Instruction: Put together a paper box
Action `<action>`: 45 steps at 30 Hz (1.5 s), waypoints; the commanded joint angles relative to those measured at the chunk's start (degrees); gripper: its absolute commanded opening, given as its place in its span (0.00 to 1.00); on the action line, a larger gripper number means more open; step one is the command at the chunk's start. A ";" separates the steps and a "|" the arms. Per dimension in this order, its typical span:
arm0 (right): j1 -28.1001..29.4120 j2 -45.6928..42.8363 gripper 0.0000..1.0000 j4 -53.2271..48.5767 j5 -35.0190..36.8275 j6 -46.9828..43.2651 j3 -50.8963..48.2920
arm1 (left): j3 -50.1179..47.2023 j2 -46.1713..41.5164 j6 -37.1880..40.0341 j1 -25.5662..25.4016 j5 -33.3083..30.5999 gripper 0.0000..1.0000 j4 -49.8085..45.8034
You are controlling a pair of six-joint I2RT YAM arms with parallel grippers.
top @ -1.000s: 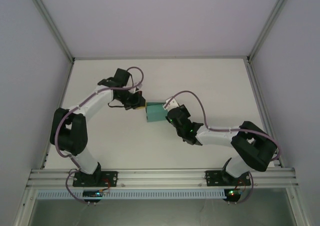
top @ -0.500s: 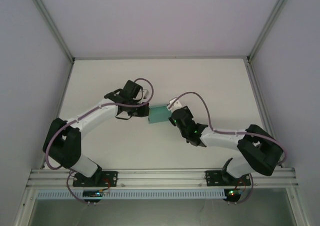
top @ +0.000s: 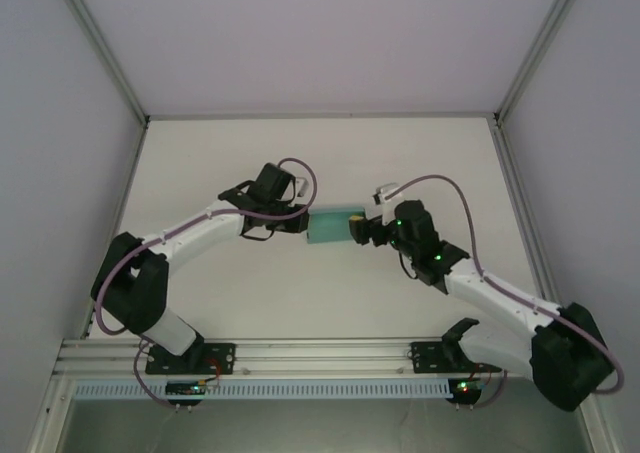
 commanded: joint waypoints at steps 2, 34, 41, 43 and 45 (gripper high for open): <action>-2.52 0.59 0.99 -1.90 -5.94 7.73 4.16 | -1.47 3.84 1.35 -1.17 -1.43 0.00 -6.95; -9.88 23.54 0.44 4.23 -12.99 27.53 -4.36 | 1.49 -3.18 -1.91 7.11 12.44 1.00 1.46; -10.96 24.06 0.42 5.75 -14.79 27.98 -5.96 | -5.18 3.43 -6.38 8.69 21.59 0.73 12.53; -11.44 24.28 0.40 7.30 -15.77 28.45 -7.13 | -7.46 5.07 -7.72 8.78 22.62 0.59 14.55; -12.04 24.67 0.39 8.74 -16.85 28.69 -8.33 | -10.42 5.97 -8.89 8.98 22.39 0.51 16.62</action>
